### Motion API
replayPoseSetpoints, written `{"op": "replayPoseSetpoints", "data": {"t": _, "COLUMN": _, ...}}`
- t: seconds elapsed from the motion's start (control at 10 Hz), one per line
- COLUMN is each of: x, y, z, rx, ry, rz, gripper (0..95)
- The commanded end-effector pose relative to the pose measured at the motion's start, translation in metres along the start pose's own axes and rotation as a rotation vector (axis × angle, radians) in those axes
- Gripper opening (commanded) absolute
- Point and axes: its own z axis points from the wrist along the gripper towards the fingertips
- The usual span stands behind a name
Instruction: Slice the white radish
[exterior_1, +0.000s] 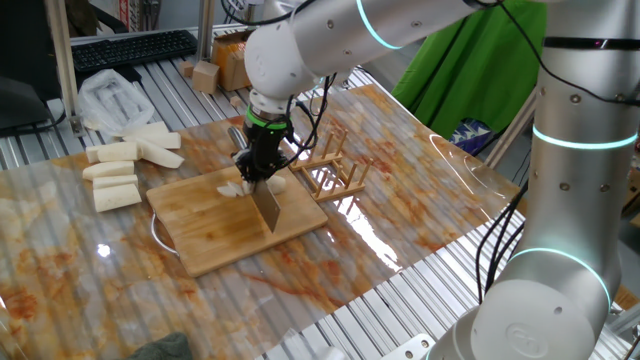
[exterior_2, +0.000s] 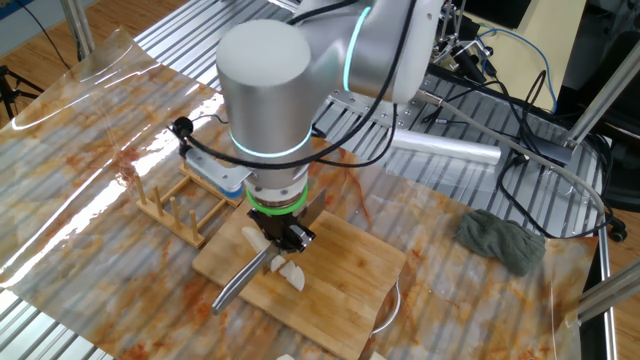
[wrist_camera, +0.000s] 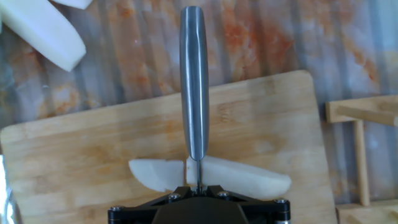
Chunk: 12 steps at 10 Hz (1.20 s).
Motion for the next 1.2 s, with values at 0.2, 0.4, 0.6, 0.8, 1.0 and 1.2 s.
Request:
{"op": "replayPoseSetpoints", "data": {"t": 0.2, "x": 0.001, "y": 0.004, "z": -0.004, "rx": -0.013, "ry": 0.004, "rz": 0.017, "gripper": 0.0}}
{"op": "replayPoseSetpoints", "data": {"t": 0.4, "x": 0.001, "y": 0.005, "z": -0.005, "rx": -0.028, "ry": 0.007, "rz": 0.028, "gripper": 0.0}}
{"op": "replayPoseSetpoints", "data": {"t": 0.6, "x": 0.002, "y": 0.01, "z": -0.008, "rx": -0.035, "ry": 0.008, "rz": 0.045, "gripper": 0.0}}
{"op": "replayPoseSetpoints", "data": {"t": 0.8, "x": 0.004, "y": 0.014, "z": -0.012, "rx": -0.035, "ry": 0.011, "rz": 0.052, "gripper": 0.0}}
{"op": "replayPoseSetpoints", "data": {"t": 1.0, "x": 0.004, "y": 0.014, "z": -0.013, "rx": -0.029, "ry": 0.007, "rz": 0.047, "gripper": 0.0}}
{"op": "replayPoseSetpoints", "data": {"t": 1.2, "x": 0.004, "y": 0.012, "z": -0.013, "rx": 0.024, "ry": -0.004, "rz": 0.011, "gripper": 0.0}}
